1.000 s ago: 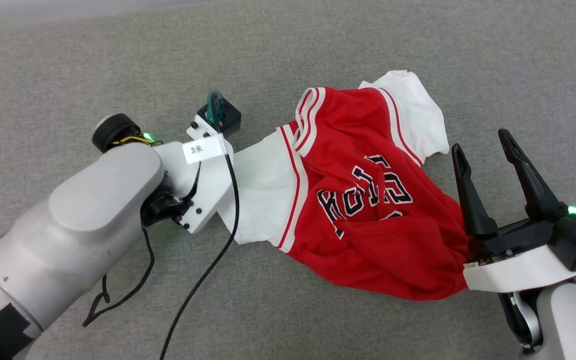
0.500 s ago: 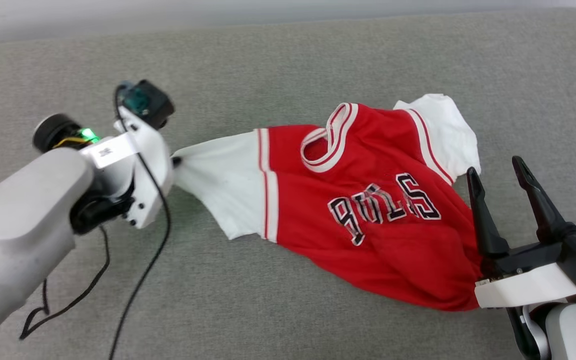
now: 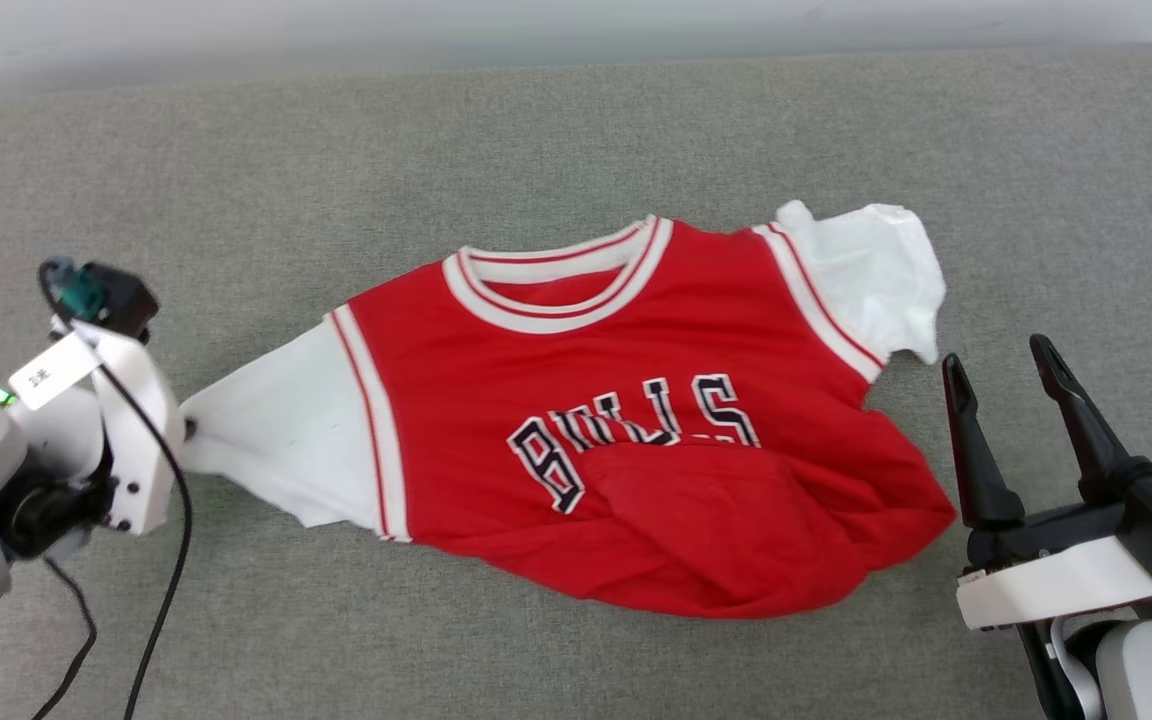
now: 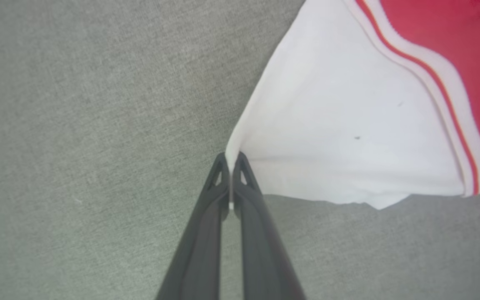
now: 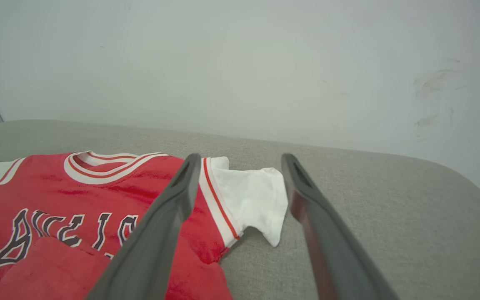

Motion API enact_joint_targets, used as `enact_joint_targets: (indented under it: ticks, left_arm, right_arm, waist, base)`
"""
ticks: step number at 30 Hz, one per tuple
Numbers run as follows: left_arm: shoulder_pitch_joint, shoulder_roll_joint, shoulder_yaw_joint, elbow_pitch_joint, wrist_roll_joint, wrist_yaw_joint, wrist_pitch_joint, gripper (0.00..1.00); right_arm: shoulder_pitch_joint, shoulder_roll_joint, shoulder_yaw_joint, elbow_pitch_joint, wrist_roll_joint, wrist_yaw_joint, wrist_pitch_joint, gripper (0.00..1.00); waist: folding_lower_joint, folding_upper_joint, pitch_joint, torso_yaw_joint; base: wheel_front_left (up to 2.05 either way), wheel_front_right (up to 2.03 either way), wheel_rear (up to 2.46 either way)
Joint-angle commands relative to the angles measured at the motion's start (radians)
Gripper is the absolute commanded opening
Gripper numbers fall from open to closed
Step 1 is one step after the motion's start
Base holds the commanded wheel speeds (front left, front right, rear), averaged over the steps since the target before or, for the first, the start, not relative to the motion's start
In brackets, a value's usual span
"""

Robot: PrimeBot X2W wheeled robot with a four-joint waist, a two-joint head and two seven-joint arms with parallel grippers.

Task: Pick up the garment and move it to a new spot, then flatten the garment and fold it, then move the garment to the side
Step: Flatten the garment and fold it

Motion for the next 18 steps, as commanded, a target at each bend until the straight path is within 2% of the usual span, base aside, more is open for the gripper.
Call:
enact_joint_targets:
  ticks: [1,4,7,8,9,12,14,18]
  left_arm:
    - [0.023,0.010,0.002,0.011,-0.006,0.006,0.003,0.00]
    - [0.056,0.014,-0.003,0.039,-0.019,0.011,-0.009,0.00]
    - [0.079,-0.008,-0.002,0.065,-0.026,0.012,-0.039,0.00]
    - [0.081,-0.019,-0.002,0.070,-0.018,0.014,-0.058,0.24]
    - [0.081,-0.031,0.001,0.073,-0.007,0.018,-0.086,1.00]
    - [0.076,-0.060,0.012,0.075,0.037,0.031,-0.204,1.00]
    - [0.078,-0.080,0.026,0.067,0.071,0.058,-0.307,1.00]
    - [0.113,-0.106,0.063,0.032,0.130,0.155,-0.525,1.00]
  right_arm:
    - [0.015,-0.002,-0.003,0.004,0.003,-0.001,-0.002,1.00]
    - [0.017,-0.002,-0.011,0.011,0.004,-0.001,-0.002,1.00]
    - [0.026,-0.004,-0.019,0.017,0.007,-0.001,-0.002,1.00]
    - [0.025,-0.007,-0.022,0.020,0.008,-0.001,-0.002,1.00]
    - [0.024,-0.010,-0.025,0.022,0.010,-0.001,-0.002,1.00]
    - [0.010,-0.027,-0.043,0.021,0.022,-0.001,-0.002,1.00]
    - [-0.002,-0.045,-0.058,0.021,0.029,-0.001,-0.002,1.00]
    - [-0.036,-0.100,-0.091,0.009,0.039,-0.001,-0.002,1.00]
  waist:
    - [0.0000,0.0000,0.000,-0.003]
    - [0.0000,0.0000,0.001,-0.006]
    - [0.0000,0.0000,-0.001,-0.004]
    - [0.0000,0.0000,-0.003,-0.002]
    - [0.0000,0.0000,-0.007,0.001]
    - [0.0000,0.0000,-0.023,0.012]
    - [0.0000,0.0000,-0.034,0.023]
    - [0.0000,0.0000,-0.054,0.050]
  base:
    - [0.00,0.00,0.00]
    - [0.00,0.00,0.00]
    - [0.00,0.00,0.00]
    - [0.00,0.00,0.00]
    - [0.00,0.00,0.00]
    - [0.00,0.00,0.00]
    - [0.00,0.00,0.00]
    - [0.00,0.00,0.00]
